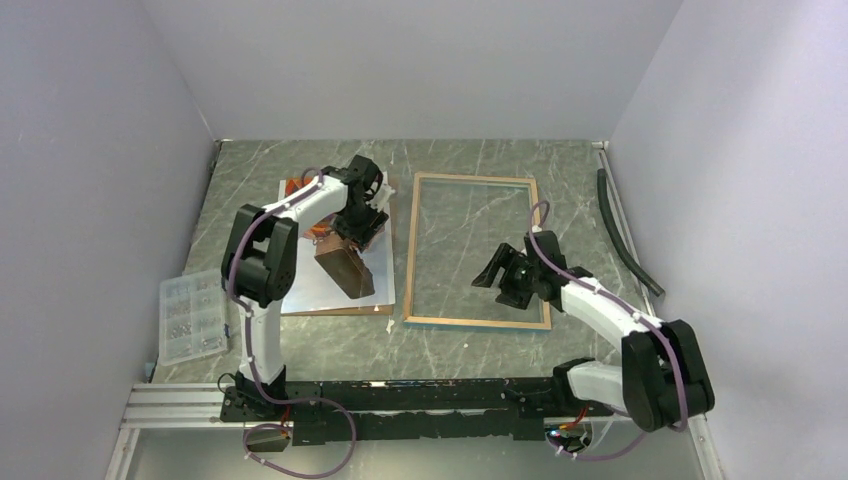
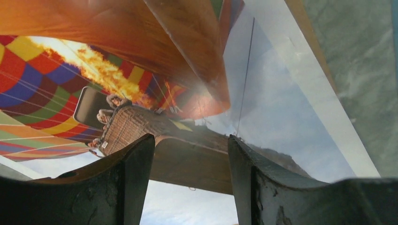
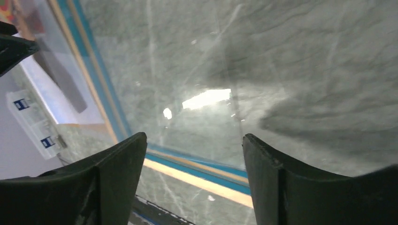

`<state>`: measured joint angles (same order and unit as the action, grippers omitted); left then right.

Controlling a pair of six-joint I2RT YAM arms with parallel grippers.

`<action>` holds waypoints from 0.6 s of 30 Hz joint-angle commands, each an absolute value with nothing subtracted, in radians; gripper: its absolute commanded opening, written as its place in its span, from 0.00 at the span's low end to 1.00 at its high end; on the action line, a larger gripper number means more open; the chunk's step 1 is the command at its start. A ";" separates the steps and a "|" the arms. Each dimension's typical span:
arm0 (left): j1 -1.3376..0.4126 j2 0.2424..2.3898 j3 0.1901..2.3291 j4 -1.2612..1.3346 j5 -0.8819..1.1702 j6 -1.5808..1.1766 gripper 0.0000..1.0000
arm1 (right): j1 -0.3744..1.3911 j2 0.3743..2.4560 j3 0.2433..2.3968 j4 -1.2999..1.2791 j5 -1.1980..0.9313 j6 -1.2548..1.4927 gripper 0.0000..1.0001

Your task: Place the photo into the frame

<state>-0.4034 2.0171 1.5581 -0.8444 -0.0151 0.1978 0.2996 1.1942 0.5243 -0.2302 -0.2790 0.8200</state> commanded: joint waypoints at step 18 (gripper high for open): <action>-0.419 2.039 1.546 -0.772 -0.109 0.221 0.61 | 0.138 1.700 0.924 -0.145 -0.462 0.565 0.88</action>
<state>-0.4141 2.0468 1.5520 -0.7895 -0.0967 0.2062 0.1444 1.6402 0.8829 -0.2077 -0.4080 0.6022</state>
